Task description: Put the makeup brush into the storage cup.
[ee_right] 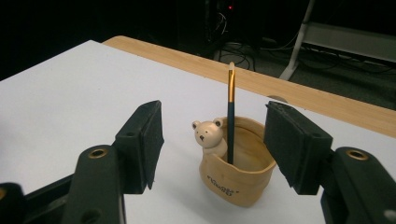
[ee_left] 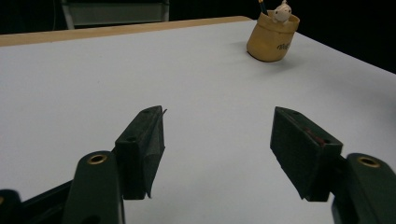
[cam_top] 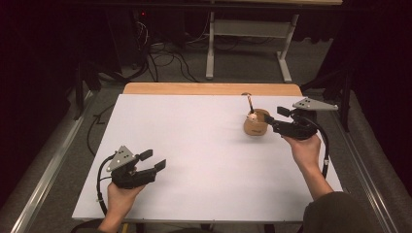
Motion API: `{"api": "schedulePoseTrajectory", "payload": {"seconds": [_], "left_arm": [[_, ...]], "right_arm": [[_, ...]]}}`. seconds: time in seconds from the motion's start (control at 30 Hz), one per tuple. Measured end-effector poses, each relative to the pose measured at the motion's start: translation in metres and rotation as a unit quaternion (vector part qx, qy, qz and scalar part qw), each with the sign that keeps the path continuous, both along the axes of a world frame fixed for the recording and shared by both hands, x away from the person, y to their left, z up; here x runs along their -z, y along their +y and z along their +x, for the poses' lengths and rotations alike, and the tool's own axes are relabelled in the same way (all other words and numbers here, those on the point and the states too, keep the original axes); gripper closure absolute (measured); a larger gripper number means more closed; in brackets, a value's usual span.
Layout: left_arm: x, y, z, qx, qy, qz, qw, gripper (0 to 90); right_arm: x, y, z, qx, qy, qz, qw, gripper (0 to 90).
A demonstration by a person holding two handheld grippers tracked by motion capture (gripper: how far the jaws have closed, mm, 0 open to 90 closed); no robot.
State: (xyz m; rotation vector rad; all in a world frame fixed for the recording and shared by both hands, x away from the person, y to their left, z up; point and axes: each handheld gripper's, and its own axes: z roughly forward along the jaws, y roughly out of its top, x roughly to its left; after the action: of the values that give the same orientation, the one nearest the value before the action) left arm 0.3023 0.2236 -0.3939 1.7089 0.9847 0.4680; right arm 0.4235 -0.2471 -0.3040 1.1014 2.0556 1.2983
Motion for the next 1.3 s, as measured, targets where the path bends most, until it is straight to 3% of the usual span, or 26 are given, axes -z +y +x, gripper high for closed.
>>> {"api": "schedulePoseTrajectory", "payload": {"seconds": [1.3], "left_arm": [[0.000,-0.001,0.000,0.001,0.002,-0.001,1.0000,35.3]], "right_arm": [[0.006,-0.013,-0.033,-0.011,-0.015,0.036,0.9992,39.0]]}}
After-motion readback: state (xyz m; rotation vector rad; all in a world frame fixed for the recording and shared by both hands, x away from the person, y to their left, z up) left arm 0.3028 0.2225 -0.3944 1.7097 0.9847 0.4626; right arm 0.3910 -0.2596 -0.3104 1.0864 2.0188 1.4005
